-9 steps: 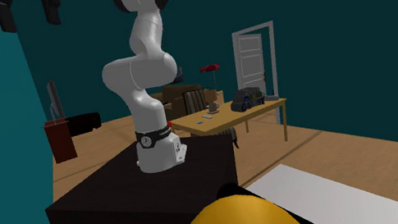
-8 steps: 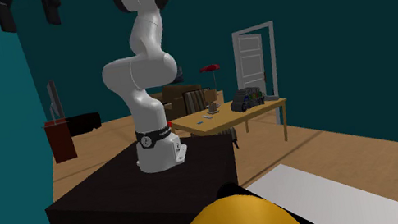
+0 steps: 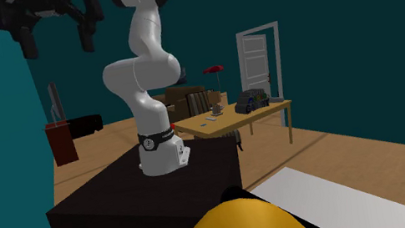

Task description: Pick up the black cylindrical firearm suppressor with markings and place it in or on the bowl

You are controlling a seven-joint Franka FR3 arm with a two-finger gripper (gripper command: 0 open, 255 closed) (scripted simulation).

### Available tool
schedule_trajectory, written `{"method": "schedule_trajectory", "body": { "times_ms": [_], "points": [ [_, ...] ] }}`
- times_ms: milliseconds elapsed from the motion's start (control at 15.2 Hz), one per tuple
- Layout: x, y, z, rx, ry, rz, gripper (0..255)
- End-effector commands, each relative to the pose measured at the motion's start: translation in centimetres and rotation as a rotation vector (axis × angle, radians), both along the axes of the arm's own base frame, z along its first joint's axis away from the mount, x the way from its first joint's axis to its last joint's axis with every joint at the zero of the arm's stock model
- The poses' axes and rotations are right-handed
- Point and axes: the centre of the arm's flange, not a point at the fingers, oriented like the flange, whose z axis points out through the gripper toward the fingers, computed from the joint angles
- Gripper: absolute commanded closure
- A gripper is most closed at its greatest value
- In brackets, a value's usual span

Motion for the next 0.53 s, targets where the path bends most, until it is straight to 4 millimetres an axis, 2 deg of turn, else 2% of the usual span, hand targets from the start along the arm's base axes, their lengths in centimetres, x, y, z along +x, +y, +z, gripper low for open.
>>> {"method": "schedule_trajectory", "body": {
  "times_ms": [0,462],
  "points": [
    [0.5,1.9,-1.8,0.000,-0.004,0.041,0],
    [1.7,9.0,-7.6,0.000,-0.014,0.181,0]
  ]
}}
